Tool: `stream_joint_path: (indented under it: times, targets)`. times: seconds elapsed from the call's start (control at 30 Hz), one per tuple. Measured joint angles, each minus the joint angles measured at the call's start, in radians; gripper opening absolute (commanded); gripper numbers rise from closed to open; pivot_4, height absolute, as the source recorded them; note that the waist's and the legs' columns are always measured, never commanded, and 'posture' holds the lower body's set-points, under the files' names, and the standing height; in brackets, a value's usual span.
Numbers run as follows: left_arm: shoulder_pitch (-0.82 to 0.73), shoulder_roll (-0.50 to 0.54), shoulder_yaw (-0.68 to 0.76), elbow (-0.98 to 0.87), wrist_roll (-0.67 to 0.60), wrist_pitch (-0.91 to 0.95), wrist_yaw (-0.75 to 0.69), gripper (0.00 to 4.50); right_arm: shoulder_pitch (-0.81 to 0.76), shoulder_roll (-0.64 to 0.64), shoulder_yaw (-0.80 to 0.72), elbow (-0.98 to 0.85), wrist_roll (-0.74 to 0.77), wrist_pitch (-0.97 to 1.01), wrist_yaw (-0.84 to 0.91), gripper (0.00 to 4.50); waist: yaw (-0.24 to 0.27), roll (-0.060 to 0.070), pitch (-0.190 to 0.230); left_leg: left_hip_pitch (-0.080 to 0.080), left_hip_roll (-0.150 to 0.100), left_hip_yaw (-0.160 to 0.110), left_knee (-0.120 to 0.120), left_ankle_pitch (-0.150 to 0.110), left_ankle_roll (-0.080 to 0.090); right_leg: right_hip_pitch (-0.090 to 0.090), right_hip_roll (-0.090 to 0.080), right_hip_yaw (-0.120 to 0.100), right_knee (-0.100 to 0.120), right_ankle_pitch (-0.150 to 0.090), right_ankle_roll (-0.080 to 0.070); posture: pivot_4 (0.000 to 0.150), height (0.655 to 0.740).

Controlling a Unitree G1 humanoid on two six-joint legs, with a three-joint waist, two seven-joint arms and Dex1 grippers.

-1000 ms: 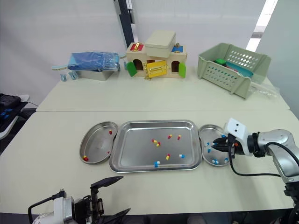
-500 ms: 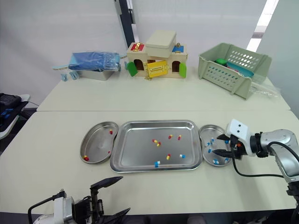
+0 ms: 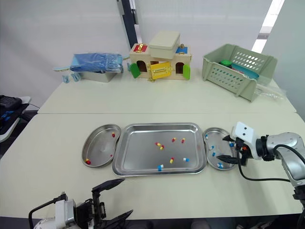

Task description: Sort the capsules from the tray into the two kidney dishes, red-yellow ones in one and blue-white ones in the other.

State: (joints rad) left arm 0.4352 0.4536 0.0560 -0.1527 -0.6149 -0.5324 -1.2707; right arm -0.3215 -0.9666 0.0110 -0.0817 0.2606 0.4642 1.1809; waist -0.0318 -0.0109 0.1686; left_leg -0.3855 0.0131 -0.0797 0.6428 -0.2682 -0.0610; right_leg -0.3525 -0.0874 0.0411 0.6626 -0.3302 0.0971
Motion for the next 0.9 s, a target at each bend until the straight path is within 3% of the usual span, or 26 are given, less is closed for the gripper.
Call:
stream_joint_path:
  times: [0.17,0.43,0.67,0.9]
  targets:
    - [0.012,0.003,0.053,-0.001,0.000,0.012,0.064,4.50,0.038,-0.025,-0.071,0.073,0.035,-0.063,0.047,4.47,0.001,0.000,0.000,0.000,0.000,0.000,0.000,0.000,0.000,0.001,0.000,0.000,0.000,0.000,0.000,0.150,0.7400]
    - [0.138,-0.003,0.193,-0.019,-0.008,0.037,0.169,4.50,0.023,-0.072,-0.150,0.377,0.035,-0.214,0.145,4.47,-0.001,0.000,0.000,0.001,0.000,0.001,0.000,0.000,0.000,0.001,0.000,0.000,0.000,0.000,0.000,0.150,0.7400]
    - [0.216,-0.007,0.363,0.044,-0.022,0.006,0.167,4.50,-0.127,-0.112,-0.132,0.757,-0.046,-0.385,0.187,4.47,-0.002,0.002,0.001,0.002,0.000,0.002,0.000,0.000,0.000,0.002,0.000,0.001,0.000,0.000,0.000,0.150,0.7400]
    - [0.202,-0.020,0.367,0.046,-0.020,0.003,0.166,4.50,-0.185,-0.098,-0.106,0.869,-0.085,-0.467,0.202,4.47,-0.002,0.002,0.001,0.002,0.000,0.003,0.000,0.000,0.000,0.002,0.000,0.001,0.000,0.000,0.000,0.150,0.7400]
